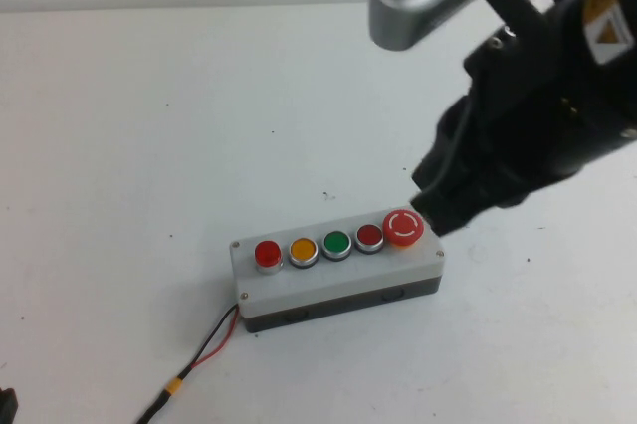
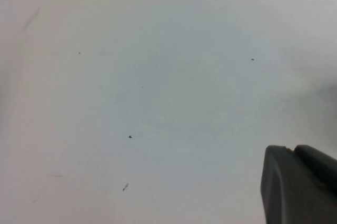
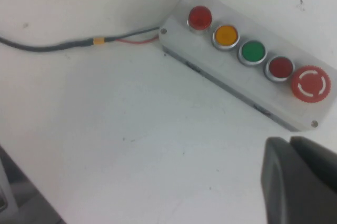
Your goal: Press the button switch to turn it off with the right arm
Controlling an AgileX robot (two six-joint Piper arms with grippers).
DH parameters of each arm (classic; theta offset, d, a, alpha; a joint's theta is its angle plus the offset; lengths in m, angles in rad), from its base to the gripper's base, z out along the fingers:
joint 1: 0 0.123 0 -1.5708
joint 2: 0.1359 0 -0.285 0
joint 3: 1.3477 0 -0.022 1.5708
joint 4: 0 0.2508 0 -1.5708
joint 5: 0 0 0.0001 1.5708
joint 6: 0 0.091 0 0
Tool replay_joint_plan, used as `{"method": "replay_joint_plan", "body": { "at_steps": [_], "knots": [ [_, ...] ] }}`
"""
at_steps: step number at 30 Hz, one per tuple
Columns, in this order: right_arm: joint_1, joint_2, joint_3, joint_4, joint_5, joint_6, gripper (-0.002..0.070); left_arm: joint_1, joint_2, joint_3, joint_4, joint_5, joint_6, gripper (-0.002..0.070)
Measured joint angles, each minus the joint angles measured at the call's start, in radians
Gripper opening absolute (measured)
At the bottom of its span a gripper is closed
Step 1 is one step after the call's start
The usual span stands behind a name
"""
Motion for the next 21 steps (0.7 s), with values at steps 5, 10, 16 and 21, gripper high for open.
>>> {"method": "replay_joint_plan", "body": {
  "at_steps": [5,10,16,21],
  "knots": [
    [0.000,-0.071,0.044,0.002,0.003,0.000,-0.0017,0.000,0.000,0.000,0.000,0.000,0.000,-0.0002],
    [0.000,-0.083,0.054,-0.028,0.003,-0.006,-0.0017,0.000,0.000,0.000,0.000,0.000,0.000,-0.0002],
    [-0.011,-0.105,0.161,-0.062,-0.013,-0.006,-0.0017,0.000,0.000,0.000,0.000,0.000,0.000,-0.0002],
    [-0.077,-0.257,0.421,-0.069,-0.277,-0.006,-0.0017,0.000,0.000,0.000,0.000,0.000,0.000,-0.0002]
  ]
}}
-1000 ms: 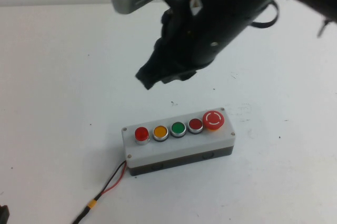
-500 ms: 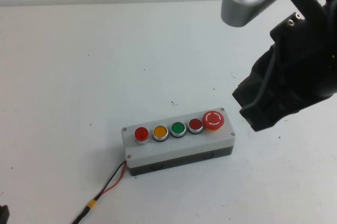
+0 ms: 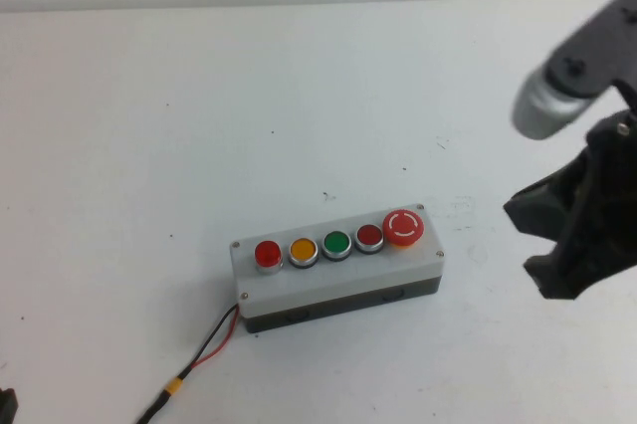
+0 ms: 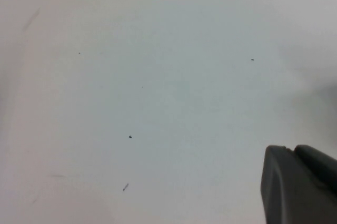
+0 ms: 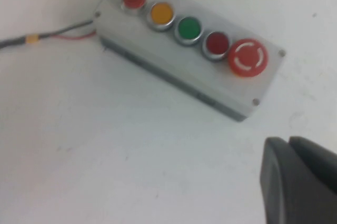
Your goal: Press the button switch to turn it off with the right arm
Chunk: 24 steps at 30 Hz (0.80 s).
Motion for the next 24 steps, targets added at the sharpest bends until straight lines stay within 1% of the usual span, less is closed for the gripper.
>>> {"method": "replay_joint_plan", "body": {
  "at_steps": [2,6,9,12,16,21,24],
  "knots": [
    [-0.045,-0.080,0.136,0.000,-0.155,0.000,-0.0017,0.000,0.000,0.000,0.000,0.000,0.000,-0.0002],
    [-0.172,-0.262,0.482,0.017,-0.545,0.000,-0.0017,0.000,0.000,0.000,0.000,0.000,0.000,-0.0002],
    [-0.277,-0.400,0.720,0.025,-0.797,0.000,-0.0017,0.000,0.000,0.000,0.000,0.000,0.000,-0.0002],
    [-0.381,-0.512,0.917,0.028,-1.005,0.000,-0.0017,0.000,0.000,0.000,0.000,0.000,0.000,-0.0002],
    [-0.489,-0.641,1.089,0.030,-1.164,0.002,-0.0017,0.000,0.000,0.000,0.000,0.000,0.000,-0.0002],
    [-0.579,-0.783,1.184,0.032,-1.196,0.002,-0.0017,0.000,0.000,0.000,0.000,0.000,0.000,-0.0002],
    [-0.608,-0.848,1.210,0.032,-1.194,0.002,-0.0017,0.000,0.000,0.000,0.000,0.000,0.000,-0.0002]
  ]
}}
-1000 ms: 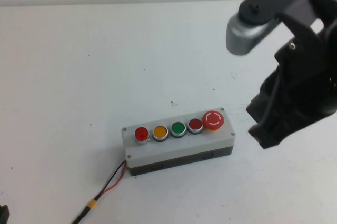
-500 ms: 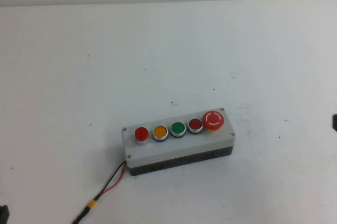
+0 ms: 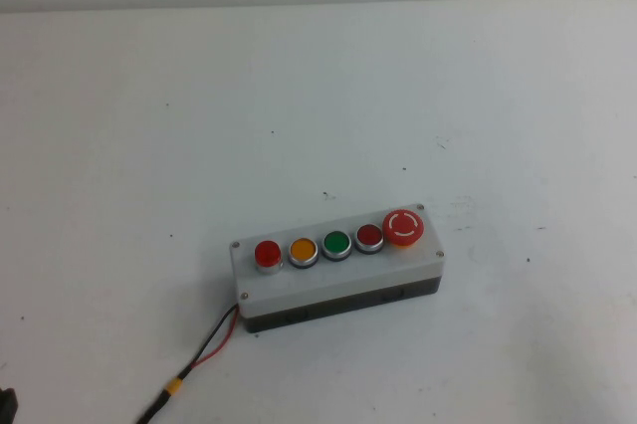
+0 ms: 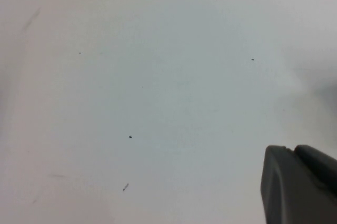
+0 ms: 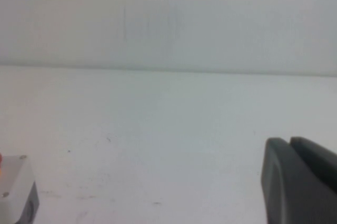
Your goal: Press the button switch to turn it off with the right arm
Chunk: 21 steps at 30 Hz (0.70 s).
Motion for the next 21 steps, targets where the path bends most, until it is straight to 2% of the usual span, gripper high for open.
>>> {"method": "replay_joint_plan", "body": {
  "at_steps": [4,12,21],
  "knots": [
    [-0.006,-0.097,0.003,0.000,0.100,0.000,-0.0017,0.000,0.000,0.000,0.000,0.000,0.000,-0.0002],
    [-0.006,-0.290,0.005,0.009,0.484,0.000,-0.0017,0.000,0.000,0.000,0.000,0.000,0.000,-0.0002],
    [-0.006,-0.296,0.005,0.028,0.547,0.000,-0.0017,0.000,0.000,0.000,0.000,0.000,0.000,-0.0002]
  ]
}}
